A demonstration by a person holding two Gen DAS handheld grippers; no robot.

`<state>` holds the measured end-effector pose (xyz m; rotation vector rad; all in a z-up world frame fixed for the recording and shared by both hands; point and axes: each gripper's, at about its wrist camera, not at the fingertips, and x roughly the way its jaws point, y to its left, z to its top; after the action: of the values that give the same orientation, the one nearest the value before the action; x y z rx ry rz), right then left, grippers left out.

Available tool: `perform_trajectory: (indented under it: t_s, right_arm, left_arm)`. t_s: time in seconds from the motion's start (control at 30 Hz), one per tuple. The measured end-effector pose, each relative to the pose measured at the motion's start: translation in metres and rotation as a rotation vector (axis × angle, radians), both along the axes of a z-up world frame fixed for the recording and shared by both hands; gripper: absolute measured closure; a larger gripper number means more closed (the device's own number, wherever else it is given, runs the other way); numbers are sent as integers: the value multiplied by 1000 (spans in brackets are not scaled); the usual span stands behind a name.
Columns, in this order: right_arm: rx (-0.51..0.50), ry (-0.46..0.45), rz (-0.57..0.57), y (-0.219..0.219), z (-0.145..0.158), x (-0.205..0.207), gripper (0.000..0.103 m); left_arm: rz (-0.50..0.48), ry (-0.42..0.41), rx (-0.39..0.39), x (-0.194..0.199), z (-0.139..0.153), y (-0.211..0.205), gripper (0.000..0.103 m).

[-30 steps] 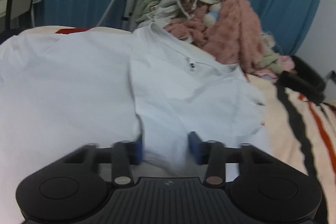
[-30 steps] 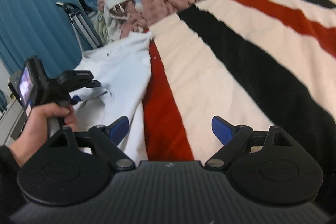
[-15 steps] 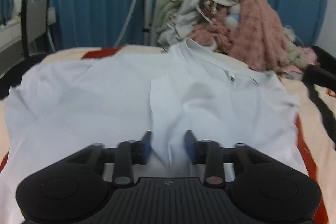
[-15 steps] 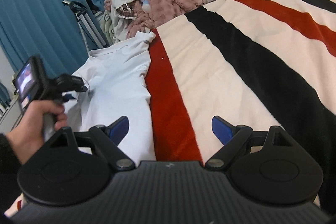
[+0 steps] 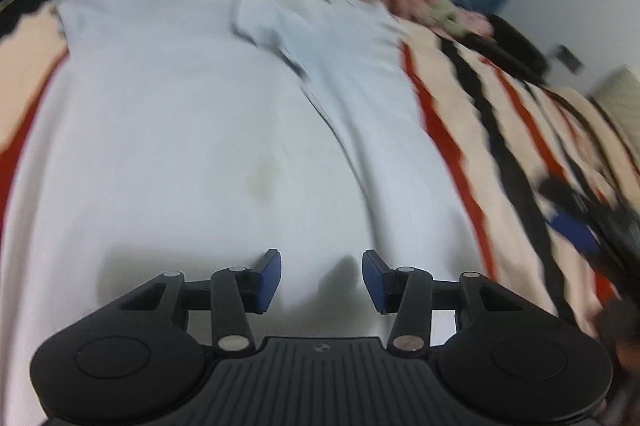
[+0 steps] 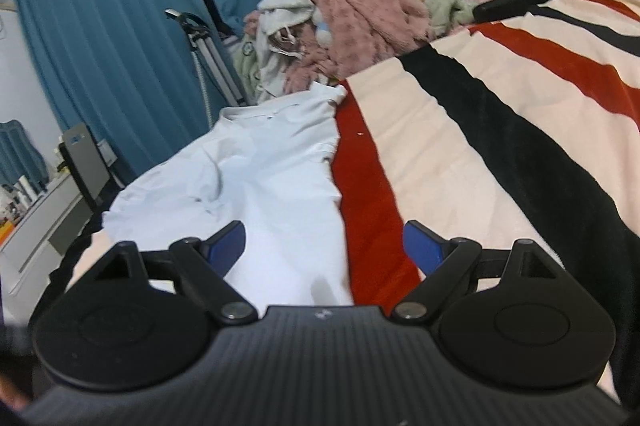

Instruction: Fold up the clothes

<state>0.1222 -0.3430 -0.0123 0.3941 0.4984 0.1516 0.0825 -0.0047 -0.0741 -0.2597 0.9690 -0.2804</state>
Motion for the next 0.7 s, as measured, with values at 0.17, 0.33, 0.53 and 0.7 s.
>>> perform_trajectory:
  t_s: [0.17, 0.33, 0.53, 0.7]
  right_arm:
    - [-32, -23, 15, 9, 7, -22, 16]
    - [-29, -18, 9, 9, 8, -32, 16]
    - [-4, -2, 5, 7, 7, -35, 16]
    - [3, -7, 16, 8, 8, -41, 16]
  left_arm:
    - [-46, 43, -72, -49, -8, -7, 56]
    - [-38, 80, -173, -75, -16, -4, 57]
    - [-80, 137, -260, -94, -27, -11, 64]
    - [-120, 142, -235, -105, -28, -22, 99]
